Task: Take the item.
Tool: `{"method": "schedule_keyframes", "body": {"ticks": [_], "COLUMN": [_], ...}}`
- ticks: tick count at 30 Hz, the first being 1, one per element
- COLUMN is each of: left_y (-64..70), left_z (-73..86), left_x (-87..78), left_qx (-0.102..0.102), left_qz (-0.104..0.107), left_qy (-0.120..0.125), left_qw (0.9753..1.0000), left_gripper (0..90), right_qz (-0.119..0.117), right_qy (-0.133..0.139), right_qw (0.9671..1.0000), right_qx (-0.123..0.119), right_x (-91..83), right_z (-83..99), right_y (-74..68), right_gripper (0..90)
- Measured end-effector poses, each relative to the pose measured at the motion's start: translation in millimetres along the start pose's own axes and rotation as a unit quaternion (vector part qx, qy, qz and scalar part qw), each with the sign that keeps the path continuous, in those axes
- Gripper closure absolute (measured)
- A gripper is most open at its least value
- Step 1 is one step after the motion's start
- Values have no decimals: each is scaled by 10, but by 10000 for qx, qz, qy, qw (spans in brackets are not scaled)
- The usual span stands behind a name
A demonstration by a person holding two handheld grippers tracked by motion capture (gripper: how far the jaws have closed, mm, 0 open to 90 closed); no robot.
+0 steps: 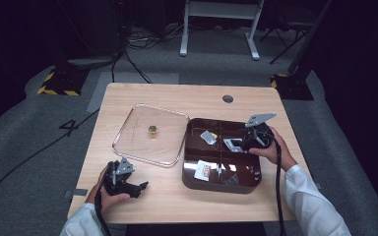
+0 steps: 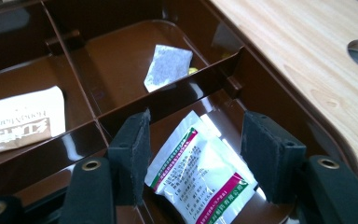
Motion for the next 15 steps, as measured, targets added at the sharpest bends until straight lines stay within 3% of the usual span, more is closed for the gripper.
{"method": "schedule_keyframes", "body": {"ticks": [15], "left_y": [-1], "left_z": [-1], "left_x": [1], "left_qx": [9], "left_qz": [6], "left_qy": [0], "left_qw": [10000], "left_gripper": [94], "right_qz": [-131], "right_qy": [-629], "right_qw": [9979], "right_qx": [-63], "right_x": [327], "right_z": [8], "right_y": [-10], "right_gripper": [457]}}
Point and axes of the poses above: each handheld gripper's, and its own axes: x roughly forward along the jaws, z roughly out of its underside, y roughly to its right, the point moved 8 cm from there along x, roughly forward along the jaws, and after that the axes turned 9 degrees about -x, right-handed, at the moved point
